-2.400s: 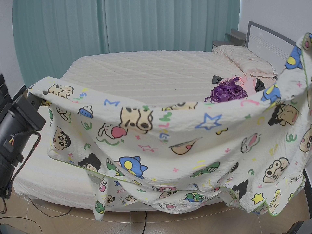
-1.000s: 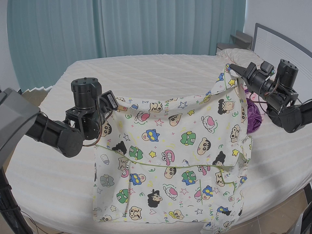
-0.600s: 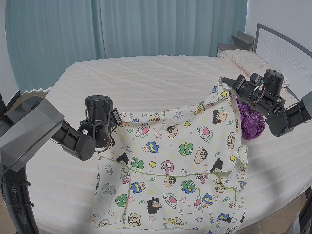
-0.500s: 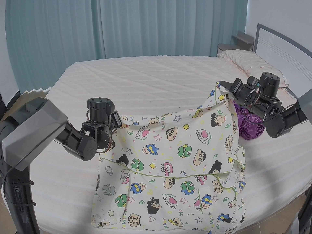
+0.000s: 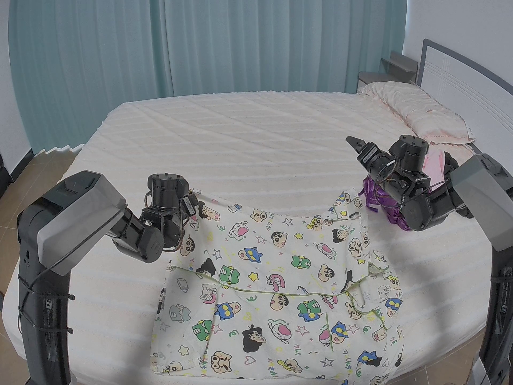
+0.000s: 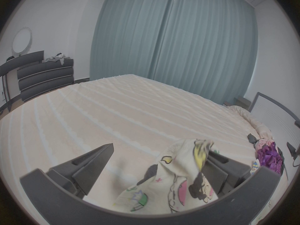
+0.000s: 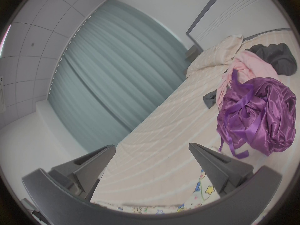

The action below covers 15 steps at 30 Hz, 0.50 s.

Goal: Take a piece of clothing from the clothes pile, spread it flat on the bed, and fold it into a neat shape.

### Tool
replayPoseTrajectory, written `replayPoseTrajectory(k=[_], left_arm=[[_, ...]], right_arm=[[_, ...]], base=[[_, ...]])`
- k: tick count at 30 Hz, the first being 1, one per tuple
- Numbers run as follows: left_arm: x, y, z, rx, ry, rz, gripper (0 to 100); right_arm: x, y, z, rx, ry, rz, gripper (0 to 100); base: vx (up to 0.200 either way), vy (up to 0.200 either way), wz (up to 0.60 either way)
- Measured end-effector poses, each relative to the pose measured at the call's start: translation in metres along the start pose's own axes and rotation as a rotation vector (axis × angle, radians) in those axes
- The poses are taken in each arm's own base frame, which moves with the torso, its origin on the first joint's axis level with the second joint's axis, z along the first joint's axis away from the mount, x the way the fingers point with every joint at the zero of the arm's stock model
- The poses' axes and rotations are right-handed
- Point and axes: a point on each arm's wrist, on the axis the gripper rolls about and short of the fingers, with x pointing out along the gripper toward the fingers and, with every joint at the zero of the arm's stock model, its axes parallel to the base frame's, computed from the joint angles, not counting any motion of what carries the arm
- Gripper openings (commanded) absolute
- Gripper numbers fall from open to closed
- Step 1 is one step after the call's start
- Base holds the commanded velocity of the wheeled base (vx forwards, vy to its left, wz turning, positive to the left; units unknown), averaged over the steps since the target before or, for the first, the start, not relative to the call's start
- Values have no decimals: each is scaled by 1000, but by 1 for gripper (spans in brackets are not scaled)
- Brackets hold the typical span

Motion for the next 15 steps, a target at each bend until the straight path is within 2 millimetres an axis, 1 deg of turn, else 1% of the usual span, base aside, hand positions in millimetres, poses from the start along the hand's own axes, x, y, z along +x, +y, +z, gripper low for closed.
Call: replayPoseTrajectory(k=[4, 8, 11, 15], left_arm=[[10, 15, 4, -21, 4, 45, 100], [14, 24, 9, -29, 3, 71, 100], [16, 31, 16, -35, -1, 88, 100], [15, 40, 27, -50, -8, 108, 100]], right_arm=[[10, -5, -5, 12, -45, -40, 100], [9, -15, -12, 14, -11, -56, 100], [-2, -27, -20, 15, 52, -87, 100], [-25, -42, -23, 19, 128, -138, 100]], base=[[0, 0, 0], [0, 0, 0], [0, 0, 0], [0, 0, 0]])
